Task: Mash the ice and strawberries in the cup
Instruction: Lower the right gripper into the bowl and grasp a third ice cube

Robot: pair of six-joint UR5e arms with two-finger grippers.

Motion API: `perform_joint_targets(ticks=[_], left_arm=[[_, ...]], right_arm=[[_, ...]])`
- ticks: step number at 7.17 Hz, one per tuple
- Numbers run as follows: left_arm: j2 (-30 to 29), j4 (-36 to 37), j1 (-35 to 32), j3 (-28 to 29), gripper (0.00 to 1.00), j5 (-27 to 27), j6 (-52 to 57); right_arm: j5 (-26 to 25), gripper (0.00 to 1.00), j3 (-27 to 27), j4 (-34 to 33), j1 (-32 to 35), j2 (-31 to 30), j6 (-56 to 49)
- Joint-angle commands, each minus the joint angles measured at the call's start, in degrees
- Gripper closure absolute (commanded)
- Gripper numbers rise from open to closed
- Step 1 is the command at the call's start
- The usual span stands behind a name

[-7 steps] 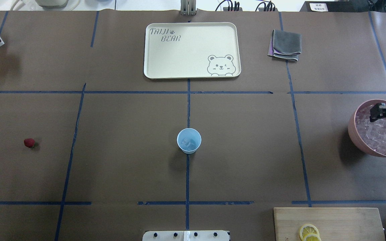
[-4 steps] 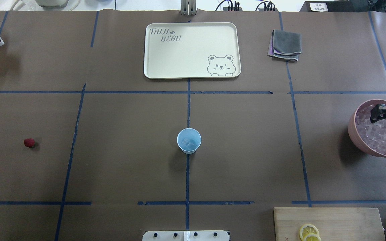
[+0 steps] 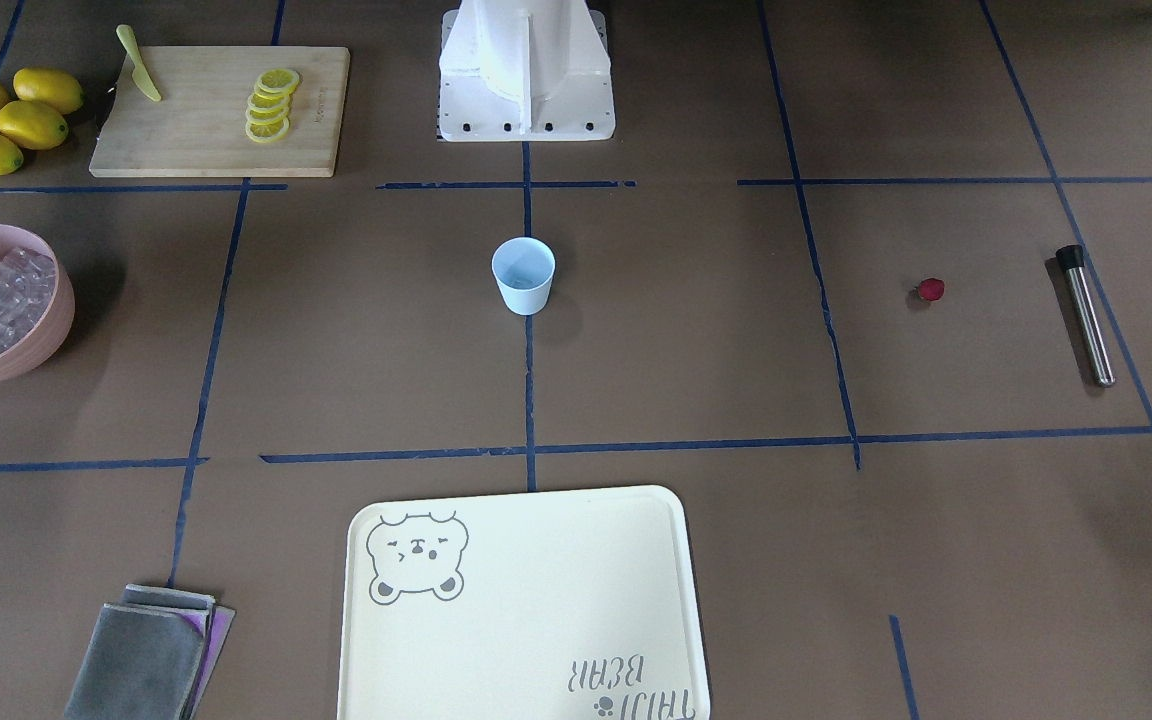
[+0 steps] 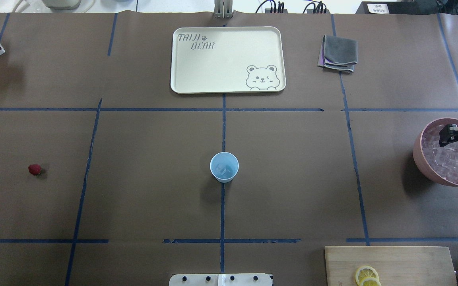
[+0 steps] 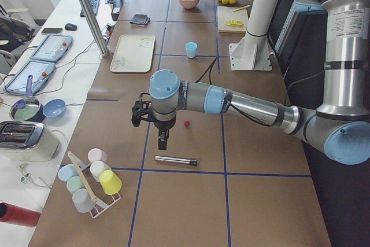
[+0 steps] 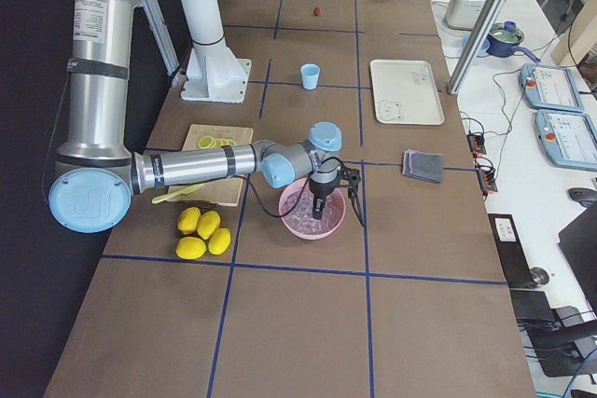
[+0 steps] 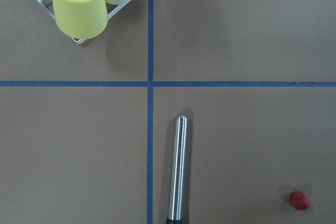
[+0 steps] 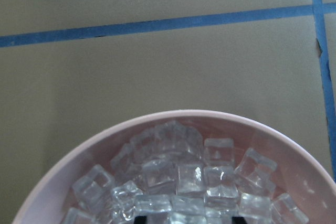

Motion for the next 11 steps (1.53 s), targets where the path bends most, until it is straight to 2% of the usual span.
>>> perform_joint_targets(ticks=[1, 3, 4, 5, 6, 7, 8, 10, 11], left_arm=[[0.0, 0.1, 0.0, 0.0, 0.0, 0.0, 0.0], [0.0, 0.1, 0.0, 0.0, 0.0, 0.0, 0.0], [0.0, 0.1, 0.0, 0.0, 0.0, 0.0, 0.0], [0.0, 0.1, 0.0, 0.0, 0.0, 0.0, 0.0], [0.0, 0.1, 0.0, -0.1, 0.0, 0.0, 0.0], [0.0, 0.1, 0.0, -0.1, 0.0, 0.0, 0.0], [0.0, 0.1, 0.0, -0.1, 0.0, 0.0, -0.1], [0.0, 0.1, 0.0, -0.1, 0.0, -1.1, -0.3], [0.0, 0.1, 0.0, -0.1, 0.0, -1.1, -0.3]], right_arm=[[0.0, 0.38, 0.0, 0.0, -0.4, 0.0, 0.1], [0.0, 0.38, 0.0, 0.0, -0.7, 0.0, 0.0], [0.0, 0.42, 0.0, 0.0, -0.7, 0.0, 0.0], [0.1, 0.71, 0.0, 0.0, -0.7, 0.0, 0.0], [0.1, 0.94, 0.2, 0.0, -0.7, 0.0, 0.0], [0.1, 1.0, 0.6, -0.1, -0.7, 0.1, 0.0], [0.1, 1.0, 0.9, -0.2, -0.6, 0.1, 0.0], [0.1, 1.0, 6.7, -3.7, 1.5, -0.3, -0.1], [0.0, 1.0, 11.8, -8.5, 2.3, 0.0, -0.1]])
